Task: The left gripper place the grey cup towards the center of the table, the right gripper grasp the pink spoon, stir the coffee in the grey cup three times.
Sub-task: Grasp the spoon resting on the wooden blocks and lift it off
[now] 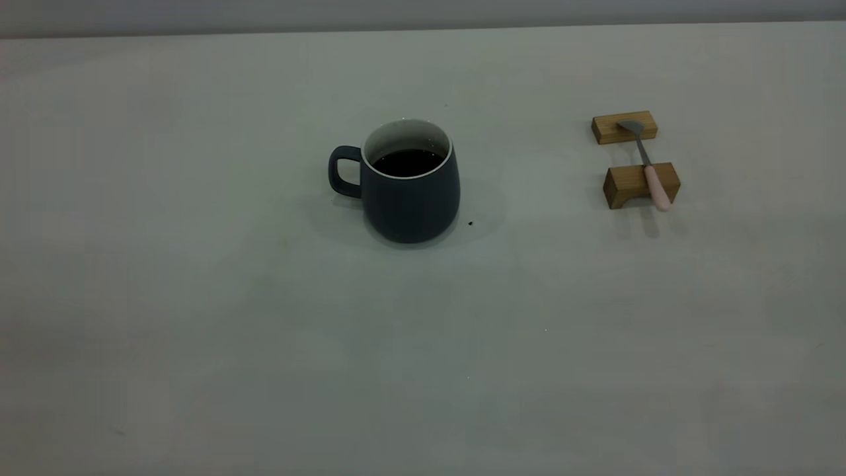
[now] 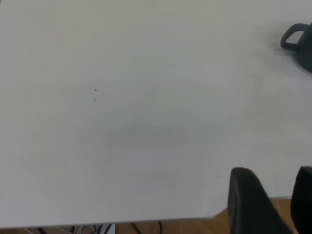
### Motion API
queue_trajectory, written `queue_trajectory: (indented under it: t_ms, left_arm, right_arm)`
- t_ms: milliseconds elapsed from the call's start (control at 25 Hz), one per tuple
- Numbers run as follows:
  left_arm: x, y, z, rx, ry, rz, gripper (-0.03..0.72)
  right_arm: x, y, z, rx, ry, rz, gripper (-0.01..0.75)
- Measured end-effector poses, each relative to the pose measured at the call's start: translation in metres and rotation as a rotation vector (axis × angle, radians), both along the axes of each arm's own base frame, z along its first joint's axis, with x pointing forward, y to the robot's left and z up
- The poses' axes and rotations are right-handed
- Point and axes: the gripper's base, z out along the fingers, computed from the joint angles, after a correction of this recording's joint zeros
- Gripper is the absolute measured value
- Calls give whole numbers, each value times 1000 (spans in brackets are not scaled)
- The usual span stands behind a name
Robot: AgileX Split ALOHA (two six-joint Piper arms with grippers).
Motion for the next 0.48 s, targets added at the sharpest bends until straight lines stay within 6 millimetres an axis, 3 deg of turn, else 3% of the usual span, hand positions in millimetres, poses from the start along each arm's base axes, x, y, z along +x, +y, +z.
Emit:
queue_trajectory:
  t_ms: [280, 360, 480]
  left_arm:
    - [0, 0, 0, 0, 0, 0, 287]
    - [0, 0, 0, 0, 0, 0, 287]
    - [0, 0, 0, 0, 0, 0, 287]
  right_arm:
    - [5, 2, 2, 78, 19, -31, 268]
    - [16, 1, 6, 91, 54, -42, 319]
    - [49, 0, 16, 102, 113, -60, 425]
